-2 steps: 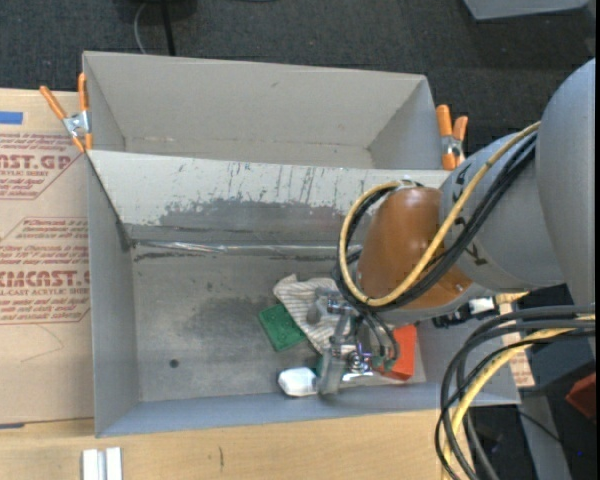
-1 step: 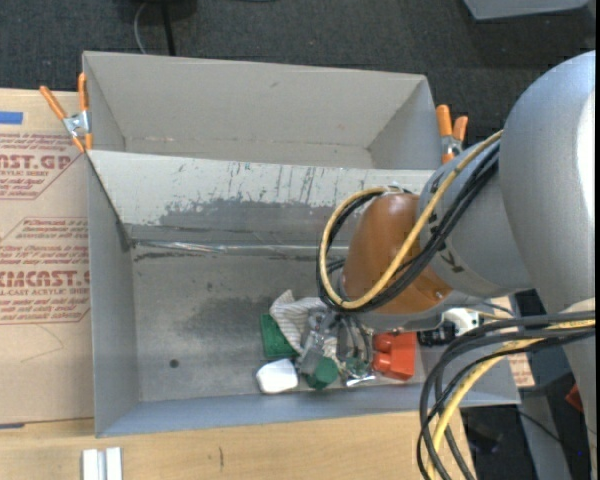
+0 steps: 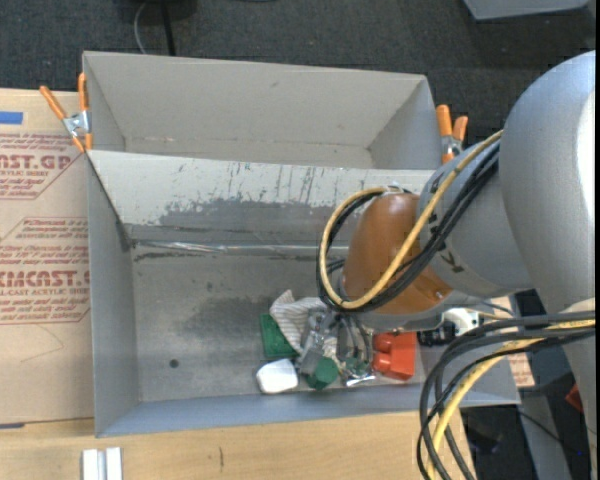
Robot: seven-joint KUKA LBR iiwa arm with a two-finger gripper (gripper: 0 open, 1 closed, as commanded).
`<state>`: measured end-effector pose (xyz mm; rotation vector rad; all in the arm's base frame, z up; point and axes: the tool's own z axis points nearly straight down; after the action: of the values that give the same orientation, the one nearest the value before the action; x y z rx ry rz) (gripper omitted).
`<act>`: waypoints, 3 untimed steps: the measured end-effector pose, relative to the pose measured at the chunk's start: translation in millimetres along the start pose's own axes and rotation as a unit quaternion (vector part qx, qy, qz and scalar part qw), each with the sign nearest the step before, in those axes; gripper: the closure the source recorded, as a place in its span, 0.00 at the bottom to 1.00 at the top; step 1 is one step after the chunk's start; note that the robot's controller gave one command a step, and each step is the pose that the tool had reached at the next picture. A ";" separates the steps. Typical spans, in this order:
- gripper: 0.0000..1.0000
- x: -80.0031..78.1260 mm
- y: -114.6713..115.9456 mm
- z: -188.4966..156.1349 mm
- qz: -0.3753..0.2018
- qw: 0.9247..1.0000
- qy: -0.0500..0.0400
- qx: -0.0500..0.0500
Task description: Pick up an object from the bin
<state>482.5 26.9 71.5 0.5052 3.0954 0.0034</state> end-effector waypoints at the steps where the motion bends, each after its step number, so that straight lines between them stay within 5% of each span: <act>1: 1.00 0.3 -0.1 -1.8 0.000 1.000 0.000 0.000; 3: 1.00 2.2 -0.6 -24.2 0.000 1.000 0.004 0.001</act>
Offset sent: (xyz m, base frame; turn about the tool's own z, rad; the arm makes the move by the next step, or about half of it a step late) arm 0.0000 0.0000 0.0422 0.0000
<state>480.0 27.0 95.6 0.5055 3.1030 0.0021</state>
